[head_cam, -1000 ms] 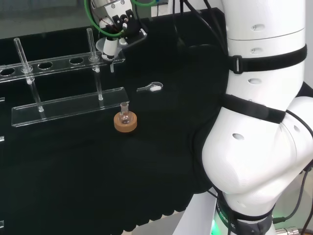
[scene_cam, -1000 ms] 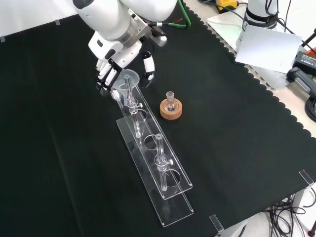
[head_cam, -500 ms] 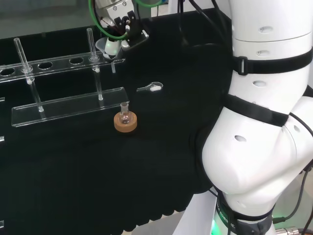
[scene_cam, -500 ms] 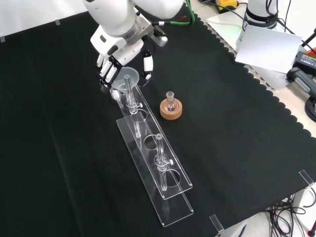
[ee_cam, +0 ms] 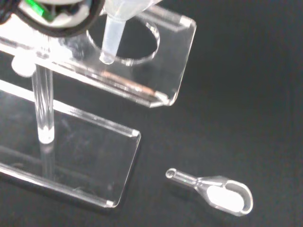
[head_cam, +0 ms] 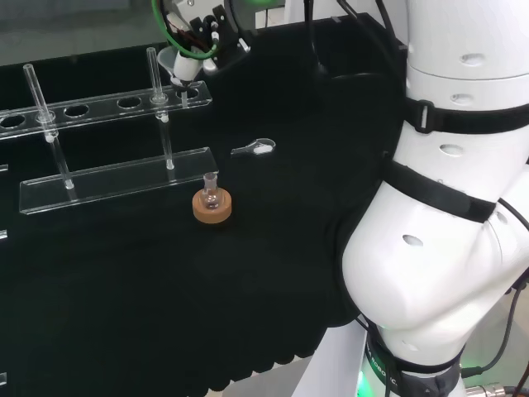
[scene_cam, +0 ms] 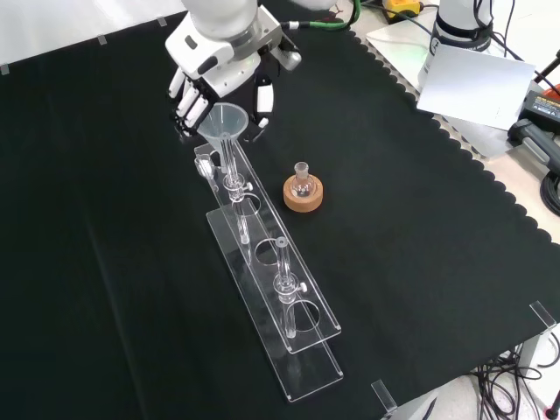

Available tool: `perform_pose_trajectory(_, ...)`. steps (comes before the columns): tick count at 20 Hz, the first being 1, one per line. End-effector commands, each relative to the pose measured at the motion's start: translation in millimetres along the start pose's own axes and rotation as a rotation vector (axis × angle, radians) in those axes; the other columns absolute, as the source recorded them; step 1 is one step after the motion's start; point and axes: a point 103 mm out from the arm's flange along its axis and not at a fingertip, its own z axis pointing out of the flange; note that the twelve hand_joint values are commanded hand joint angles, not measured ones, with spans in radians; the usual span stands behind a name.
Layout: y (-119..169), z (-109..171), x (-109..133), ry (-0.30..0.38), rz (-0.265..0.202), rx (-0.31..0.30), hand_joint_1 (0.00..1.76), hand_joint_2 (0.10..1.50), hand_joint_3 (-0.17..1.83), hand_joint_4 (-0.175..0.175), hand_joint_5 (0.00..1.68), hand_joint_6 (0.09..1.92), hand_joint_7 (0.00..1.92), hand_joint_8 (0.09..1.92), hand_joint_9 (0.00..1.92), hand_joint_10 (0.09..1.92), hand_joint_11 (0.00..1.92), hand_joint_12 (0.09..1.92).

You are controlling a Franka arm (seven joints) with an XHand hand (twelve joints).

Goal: Pick up the funnel from the transparent funnel stand.

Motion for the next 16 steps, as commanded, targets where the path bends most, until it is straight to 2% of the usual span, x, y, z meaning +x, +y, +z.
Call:
perform_pose_trajectory(1, -16, -22, -3, -0.046, 0.013, -0.009, 0.92, 0.73, 0.63, 0.021, 0.71, 0.63, 0.63, 0.66, 1.04, 0.39, 0.69, 1.24)
perform_pose_trajectory(6, -35, -35, -9, -0.060, 0.037, -0.013, 0.93, 0.73, 0.64, 0.025, 0.72, 0.68, 0.65, 0.66, 1.04, 0.39, 0.69, 1.23)
perform_pose_trajectory(16, -75, -48, -18, -0.089, 0.120, 0.012, 0.93, 0.73, 0.65, 0.024, 0.71, 0.71, 0.65, 0.66, 1.03, 0.39, 0.69, 1.23)
